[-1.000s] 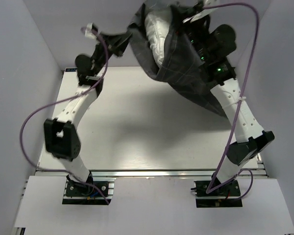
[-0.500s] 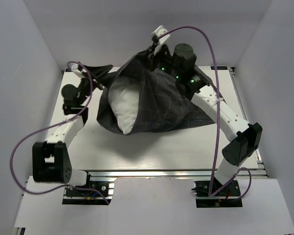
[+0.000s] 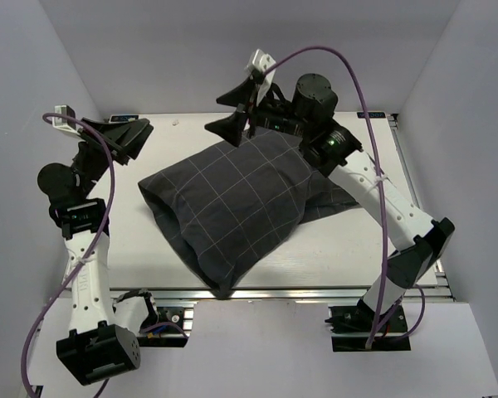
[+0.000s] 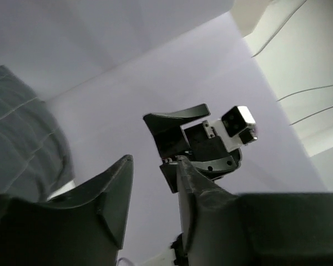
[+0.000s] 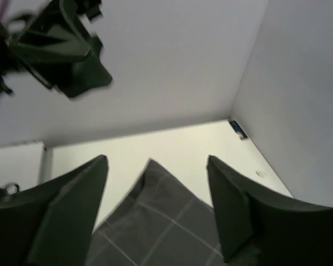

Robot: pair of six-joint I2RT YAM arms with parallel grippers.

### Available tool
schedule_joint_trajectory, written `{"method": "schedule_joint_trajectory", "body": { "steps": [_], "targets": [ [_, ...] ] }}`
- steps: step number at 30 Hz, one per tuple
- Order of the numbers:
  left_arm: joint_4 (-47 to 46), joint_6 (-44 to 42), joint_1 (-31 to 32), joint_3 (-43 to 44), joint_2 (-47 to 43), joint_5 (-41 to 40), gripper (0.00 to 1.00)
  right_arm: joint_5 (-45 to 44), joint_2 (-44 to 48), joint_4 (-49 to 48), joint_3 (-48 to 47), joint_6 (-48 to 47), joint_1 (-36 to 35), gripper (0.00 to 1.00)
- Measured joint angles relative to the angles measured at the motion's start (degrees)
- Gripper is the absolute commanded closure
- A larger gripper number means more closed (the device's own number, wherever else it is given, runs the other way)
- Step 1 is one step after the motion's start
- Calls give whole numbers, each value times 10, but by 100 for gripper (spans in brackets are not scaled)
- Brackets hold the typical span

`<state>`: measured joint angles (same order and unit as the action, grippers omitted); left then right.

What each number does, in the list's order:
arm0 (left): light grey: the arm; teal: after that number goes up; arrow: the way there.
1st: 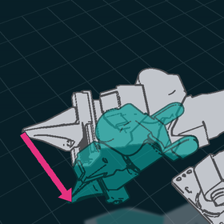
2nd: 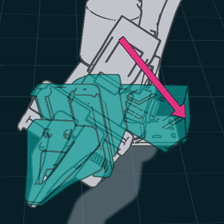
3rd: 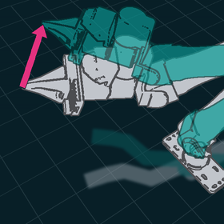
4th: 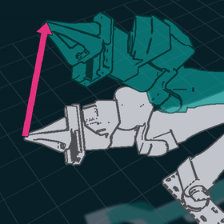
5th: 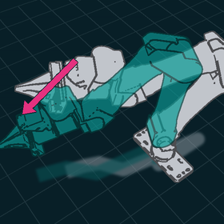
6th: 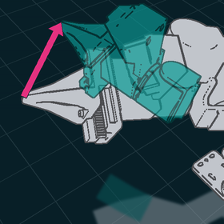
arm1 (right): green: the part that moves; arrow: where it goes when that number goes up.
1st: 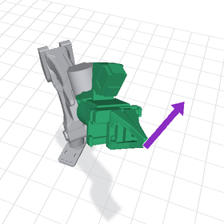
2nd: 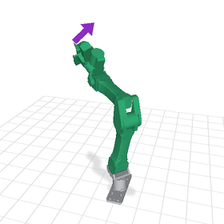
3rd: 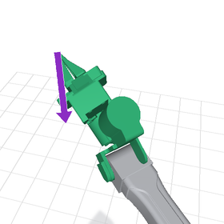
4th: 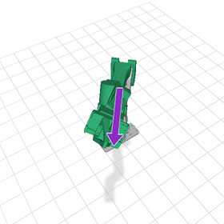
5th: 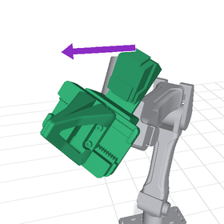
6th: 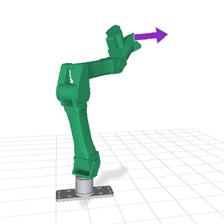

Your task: Put the pillow into the pillowcase

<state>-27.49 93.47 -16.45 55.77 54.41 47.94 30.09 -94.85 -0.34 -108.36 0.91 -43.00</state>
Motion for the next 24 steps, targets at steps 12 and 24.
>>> {"method": "schedule_joint_trajectory", "body": {
  "steps": [12, 24],
  "targets": [
    [229, -244, 100, 22, 17, 5, 51, -38, 75, 78, 182, -54, 166, 14],
    [353, -518, 238, 135, 74, -113, 2, -171, 86, 286, 104, -59, 210, 11]
  ]
}}
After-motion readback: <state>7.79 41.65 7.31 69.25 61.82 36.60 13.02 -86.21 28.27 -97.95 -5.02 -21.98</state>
